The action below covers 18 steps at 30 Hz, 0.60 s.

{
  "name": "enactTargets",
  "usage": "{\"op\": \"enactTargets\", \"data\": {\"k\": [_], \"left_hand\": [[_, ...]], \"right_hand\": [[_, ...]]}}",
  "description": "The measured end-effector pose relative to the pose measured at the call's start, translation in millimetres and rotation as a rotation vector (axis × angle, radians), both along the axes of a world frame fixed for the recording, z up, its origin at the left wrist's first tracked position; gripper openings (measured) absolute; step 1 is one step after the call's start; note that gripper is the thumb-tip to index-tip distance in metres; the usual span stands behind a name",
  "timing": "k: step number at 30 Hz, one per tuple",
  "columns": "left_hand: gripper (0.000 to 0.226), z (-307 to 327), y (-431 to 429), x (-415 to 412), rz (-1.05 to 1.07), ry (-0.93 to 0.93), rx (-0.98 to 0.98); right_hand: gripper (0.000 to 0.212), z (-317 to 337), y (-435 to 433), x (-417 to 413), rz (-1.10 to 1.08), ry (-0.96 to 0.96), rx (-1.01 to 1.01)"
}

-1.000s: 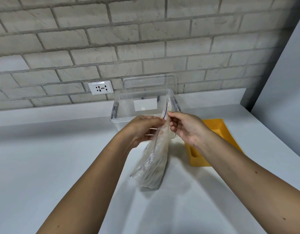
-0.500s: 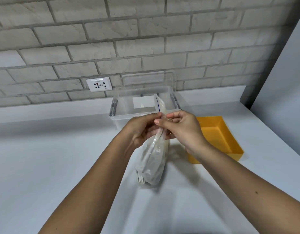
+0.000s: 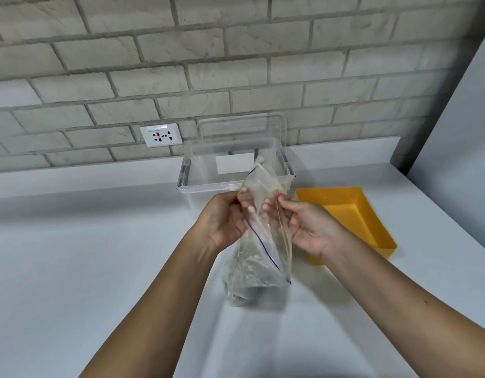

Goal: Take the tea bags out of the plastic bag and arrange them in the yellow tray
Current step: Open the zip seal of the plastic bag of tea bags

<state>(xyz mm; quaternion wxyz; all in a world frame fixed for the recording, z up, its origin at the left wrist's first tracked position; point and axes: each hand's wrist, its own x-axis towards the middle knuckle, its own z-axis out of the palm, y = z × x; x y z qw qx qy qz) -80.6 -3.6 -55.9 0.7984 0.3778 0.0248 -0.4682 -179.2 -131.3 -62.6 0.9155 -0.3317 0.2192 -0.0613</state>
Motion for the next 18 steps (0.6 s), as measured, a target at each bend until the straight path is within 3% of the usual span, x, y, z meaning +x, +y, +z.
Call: {"op": "enactTargets", "data": {"k": [3,7,10,13,16,18], "left_hand": [[0.033,-12.0,1.9,1.8,-0.016,0.021,0.032],[0.032,-18.6,2.8,-2.9,-0.07,-0.222,0.178],[0.036,-20.5,9.8,-5.1,-0.176,-0.074,-0.001],[0.038,-33.8,25.7,6.4,-0.147,0.138,-0.154],[0.037,-46.8,41.2,19.0,-0.071,0.117,-0.085],[0.03,-50.5,42.6,21.7,-0.041,0.071,0.01]], "right_hand": [[0.023,-5.9,-0.5,2.4,0.054,0.023,0.192],[0.026,-6.4,-0.5,3.9,0.083,0.06,0.217],[0.019,-6.1,-5.1,3.1,0.12,0.046,0.279],[0.018,-18.5,-19.4,-0.1,0.17,0.037,0.235],[0.018,-31.6,-39.0,-4.8,0.15,0.066,0.255],[0.012,-35.1,-44.6,-7.5,0.164,0.101,0.166]]}}
